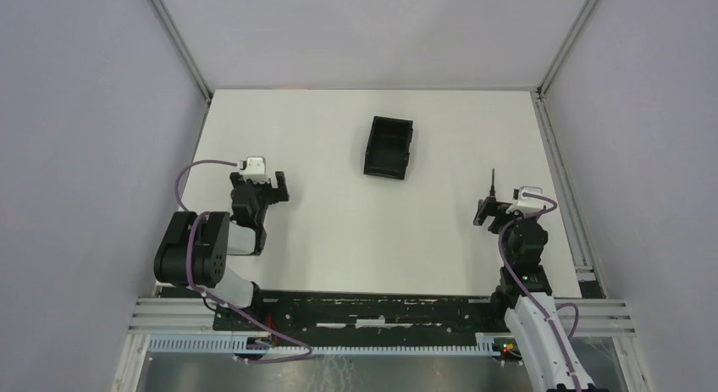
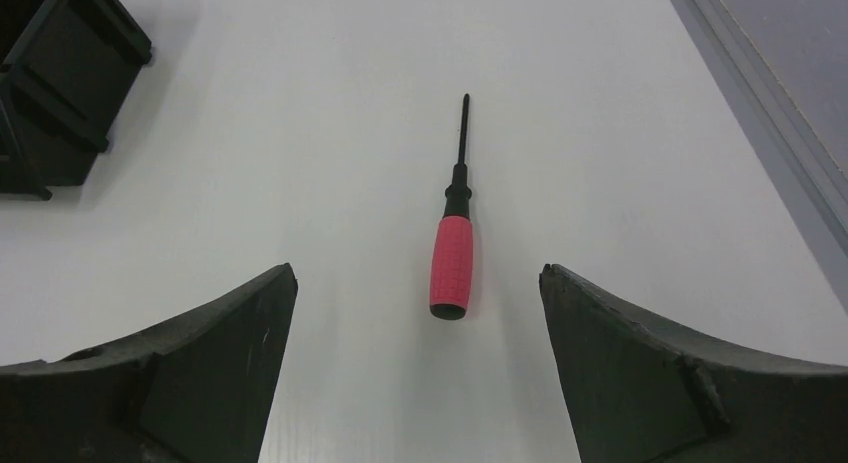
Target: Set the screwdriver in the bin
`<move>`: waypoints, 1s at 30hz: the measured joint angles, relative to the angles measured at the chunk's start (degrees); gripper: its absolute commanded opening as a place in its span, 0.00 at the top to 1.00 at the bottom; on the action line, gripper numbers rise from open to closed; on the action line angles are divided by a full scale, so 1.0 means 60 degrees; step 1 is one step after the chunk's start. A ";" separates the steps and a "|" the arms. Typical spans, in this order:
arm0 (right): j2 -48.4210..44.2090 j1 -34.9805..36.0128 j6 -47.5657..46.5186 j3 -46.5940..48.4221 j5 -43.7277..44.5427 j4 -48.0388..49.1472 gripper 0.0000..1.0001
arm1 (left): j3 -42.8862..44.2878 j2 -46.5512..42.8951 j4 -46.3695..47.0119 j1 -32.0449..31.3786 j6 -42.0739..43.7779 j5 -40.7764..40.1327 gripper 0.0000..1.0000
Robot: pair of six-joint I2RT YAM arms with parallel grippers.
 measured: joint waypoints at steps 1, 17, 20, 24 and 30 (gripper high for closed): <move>-0.0007 0.0000 0.0033 -0.0018 0.0073 0.0011 0.02 | 0.0000 0.0000 0.0000 -0.0004 0.0000 0.0000 0.00; 0.3748 0.0000 0.0149 0.5690 0.0878 -0.3238 0.02 | 0.0000 0.0000 0.0000 0.0000 0.0000 0.0000 0.00; 0.6222 -0.0007 -0.0007 0.8637 0.1002 -0.4630 0.02 | -0.0004 -0.0004 0.0000 0.0000 0.0000 0.0000 0.00; 0.8852 -0.0029 -0.0346 1.0320 0.0947 -0.5825 0.05 | -0.0004 0.0000 0.0000 -0.0004 0.0000 0.0000 0.00; 1.1198 -0.0408 -0.0612 1.0083 0.0805 -0.6870 0.25 | -0.0004 0.0000 0.0000 0.0000 0.0000 0.0000 0.00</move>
